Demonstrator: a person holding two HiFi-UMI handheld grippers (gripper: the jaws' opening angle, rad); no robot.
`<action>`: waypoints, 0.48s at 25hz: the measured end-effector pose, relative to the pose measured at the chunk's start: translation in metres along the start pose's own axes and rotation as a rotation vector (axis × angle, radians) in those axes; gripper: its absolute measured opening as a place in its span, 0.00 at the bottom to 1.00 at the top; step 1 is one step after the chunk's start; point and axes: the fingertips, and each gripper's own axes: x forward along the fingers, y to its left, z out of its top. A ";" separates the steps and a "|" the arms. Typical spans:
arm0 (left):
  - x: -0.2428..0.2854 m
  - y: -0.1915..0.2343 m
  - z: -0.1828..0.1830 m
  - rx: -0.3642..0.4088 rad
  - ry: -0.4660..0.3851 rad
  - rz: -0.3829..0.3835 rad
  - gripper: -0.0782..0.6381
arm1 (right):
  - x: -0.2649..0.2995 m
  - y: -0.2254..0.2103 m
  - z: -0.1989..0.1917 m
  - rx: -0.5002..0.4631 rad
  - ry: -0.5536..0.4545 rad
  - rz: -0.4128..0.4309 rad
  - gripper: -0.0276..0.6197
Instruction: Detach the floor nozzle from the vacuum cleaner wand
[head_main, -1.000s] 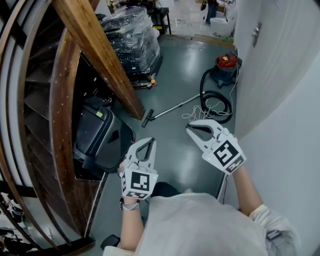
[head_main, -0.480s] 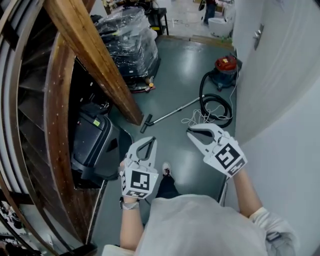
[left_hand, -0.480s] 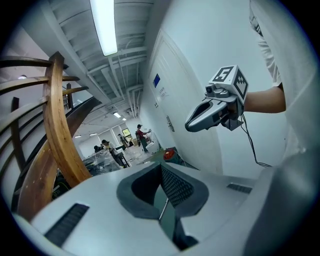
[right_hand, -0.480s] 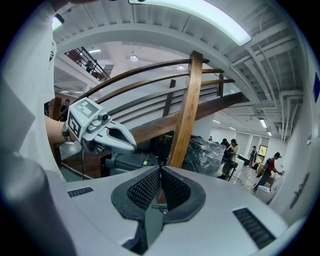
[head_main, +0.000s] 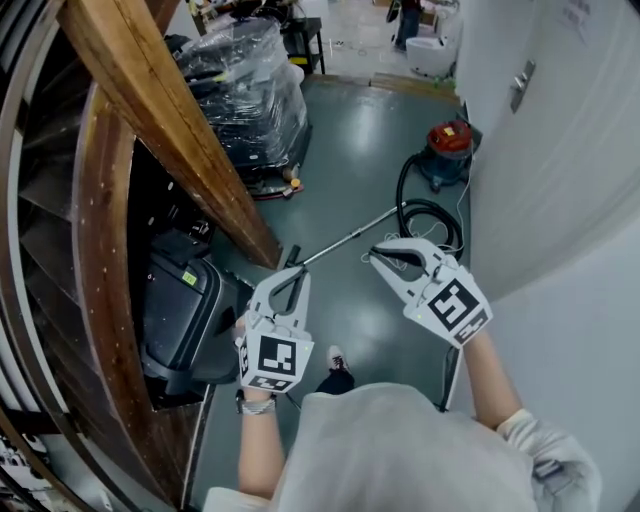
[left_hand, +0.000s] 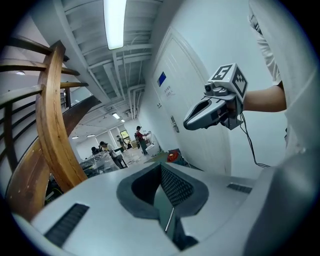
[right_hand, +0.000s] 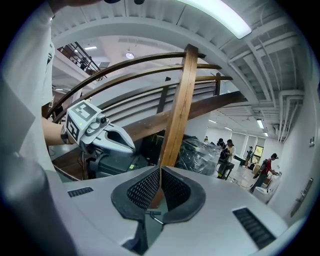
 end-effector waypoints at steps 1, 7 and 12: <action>0.004 0.009 -0.003 -0.006 0.001 0.001 0.11 | 0.007 -0.005 0.001 0.000 0.005 -0.001 0.09; 0.030 0.051 -0.016 -0.019 -0.003 -0.005 0.11 | 0.045 -0.031 0.005 0.000 0.022 -0.018 0.09; 0.048 0.080 -0.026 -0.024 -0.008 -0.023 0.11 | 0.074 -0.046 0.007 0.014 0.032 -0.036 0.09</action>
